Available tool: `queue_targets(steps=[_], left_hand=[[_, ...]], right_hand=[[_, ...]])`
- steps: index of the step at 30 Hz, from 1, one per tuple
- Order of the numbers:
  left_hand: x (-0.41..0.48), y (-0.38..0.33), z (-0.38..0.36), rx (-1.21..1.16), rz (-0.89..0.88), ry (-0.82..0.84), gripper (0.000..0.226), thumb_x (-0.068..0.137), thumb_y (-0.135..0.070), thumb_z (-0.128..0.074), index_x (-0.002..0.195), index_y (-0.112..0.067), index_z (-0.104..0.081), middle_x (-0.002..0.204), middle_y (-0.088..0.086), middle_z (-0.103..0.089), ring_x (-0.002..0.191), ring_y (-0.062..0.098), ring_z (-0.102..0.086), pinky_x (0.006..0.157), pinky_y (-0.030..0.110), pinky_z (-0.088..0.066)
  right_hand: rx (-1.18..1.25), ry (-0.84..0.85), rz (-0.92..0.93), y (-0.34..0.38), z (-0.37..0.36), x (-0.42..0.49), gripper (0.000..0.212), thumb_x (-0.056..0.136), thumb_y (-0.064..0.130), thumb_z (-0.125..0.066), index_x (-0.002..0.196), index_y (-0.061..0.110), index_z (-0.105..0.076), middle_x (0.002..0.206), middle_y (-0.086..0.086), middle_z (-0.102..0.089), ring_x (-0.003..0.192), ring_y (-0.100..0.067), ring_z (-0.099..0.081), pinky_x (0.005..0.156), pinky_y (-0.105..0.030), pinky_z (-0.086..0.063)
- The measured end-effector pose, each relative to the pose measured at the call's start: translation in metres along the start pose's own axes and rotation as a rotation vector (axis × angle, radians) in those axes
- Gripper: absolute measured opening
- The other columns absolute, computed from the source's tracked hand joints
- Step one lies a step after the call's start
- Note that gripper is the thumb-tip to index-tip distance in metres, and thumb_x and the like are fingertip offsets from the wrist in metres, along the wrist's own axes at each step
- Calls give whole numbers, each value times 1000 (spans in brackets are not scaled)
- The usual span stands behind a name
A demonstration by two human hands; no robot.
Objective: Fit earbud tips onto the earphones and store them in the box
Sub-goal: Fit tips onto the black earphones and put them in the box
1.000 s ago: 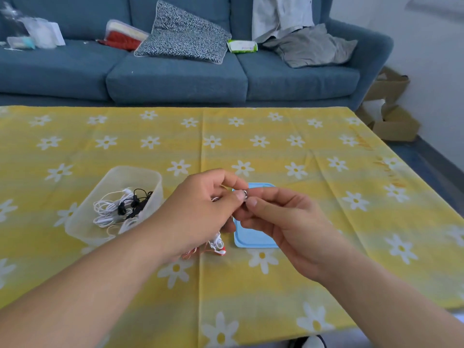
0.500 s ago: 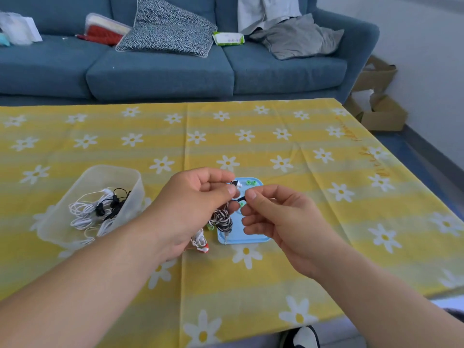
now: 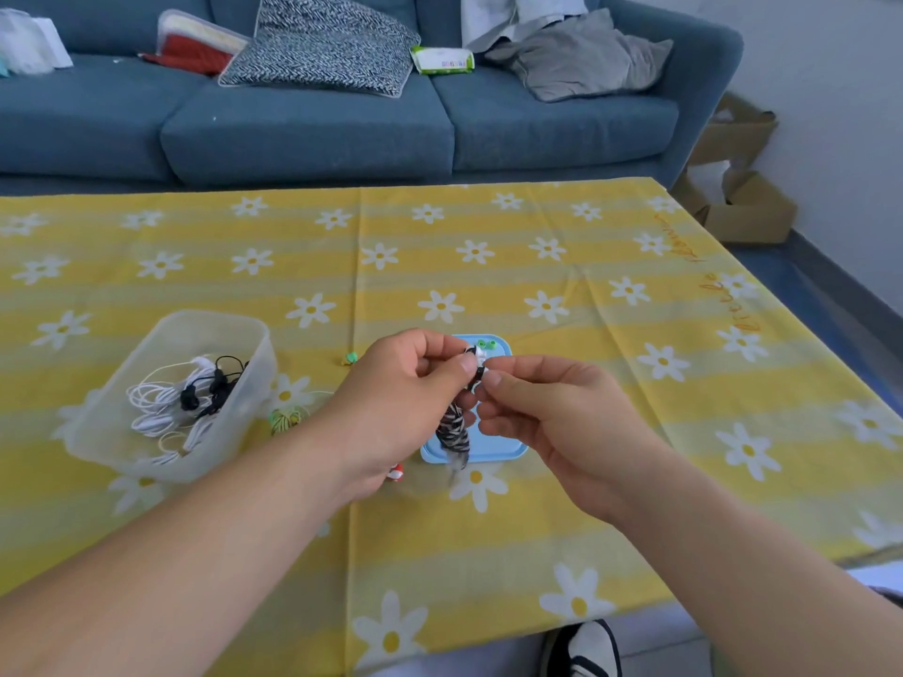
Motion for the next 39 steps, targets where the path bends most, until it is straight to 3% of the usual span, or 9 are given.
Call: queue_targets(steps=[5, 10, 14, 19, 24, 27, 32, 36, 39], left_hand=[[2, -1, -6, 42, -28, 8, 8, 99, -21, -66, 107, -19, -66, 95, 4, -75, 80, 21, -75, 76, 37, -64], [11, 4, 2, 32, 2, -74, 5, 98, -16, -67, 103, -16, -66, 79, 5, -74, 61, 14, -68, 66, 29, -58], [17, 25, 6, 36, 129, -98, 4, 98, -17, -66, 100, -14, -68, 68, 2, -74, 57, 16, -65, 73, 37, -49], [15, 38, 7, 23, 188, -78, 4, 94, -17, -70, 97, -19, -68, 65, 0, -74, 60, 21, -63, 75, 44, -42], [12, 41, 17, 1, 174, -73, 15, 94, -7, -68, 107, -16, -68, 77, 8, -75, 61, 21, -64, 69, 37, -53], [7, 36, 24, -16, 179, -49, 21, 97, -7, -64, 112, -21, -70, 77, 8, -72, 54, 18, -61, 53, 24, -49], [-1, 28, 33, -69, 174, -25, 16, 98, -9, -64, 107, -18, -73, 72, 7, -73, 51, 15, -60, 45, 20, -46], [-7, 26, 39, -76, 150, 27, 15, 98, -10, -65, 109, -17, -72, 79, 10, -78, 59, 22, -64, 74, 45, -60], [-13, 21, 51, -69, 90, 0, 17, 99, -9, -65, 112, -16, -70, 83, 9, -79, 69, 30, -71, 72, 41, -60]], right_hand=[[-42, -7, -20, -3, 5, 3, 17, 85, 1, -77, 101, -4, -75, 80, -14, -73, 70, -19, -65, 68, -28, -58], [-48, -162, -21, 3, 29, 13, 14, 92, 6, -71, 105, 1, -70, 84, -14, -75, 72, -23, -70, 68, -35, -60], [-424, -387, 22, 2, 60, 25, 14, 92, 8, -61, 102, 14, -70, 89, -7, -74, 74, -20, -68, 63, -32, -59], [-827, -299, 79, -14, 48, 44, 8, 91, 19, -66, 95, 23, -71, 86, 8, -69, 76, -12, -64, 59, -24, -48], [-1052, -251, 71, -21, 29, 59, 23, 91, 12, -59, 70, 18, -64, 63, 1, -58, 57, -18, -51, 49, -23, -37], [-1125, -257, 46, -21, 28, 62, 18, 90, 10, -59, 81, 13, -74, 78, -6, -70, 69, -23, -63, 57, -26, -46], [-1019, -307, 71, -8, 23, 51, 7, 84, 12, -65, 82, 15, -71, 79, -3, -73, 72, -23, -70, 57, -27, -53], [-614, -120, 10, -5, -11, 33, 8, 82, 3, -78, 89, 4, -74, 77, -15, -77, 72, -30, -76, 69, -35, -65], [-403, -29, -7, 0, -35, 24, 18, 82, -1, -80, 99, 0, -73, 84, -19, -78, 74, -27, -76, 72, -32, -64]])
Point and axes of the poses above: each hand's wrist, its own x-axis towards the middle knuckle, its own z-axis out of the back of the hand, y = z × x, the point moved 8 cm from there along x, towards the middle knuckle
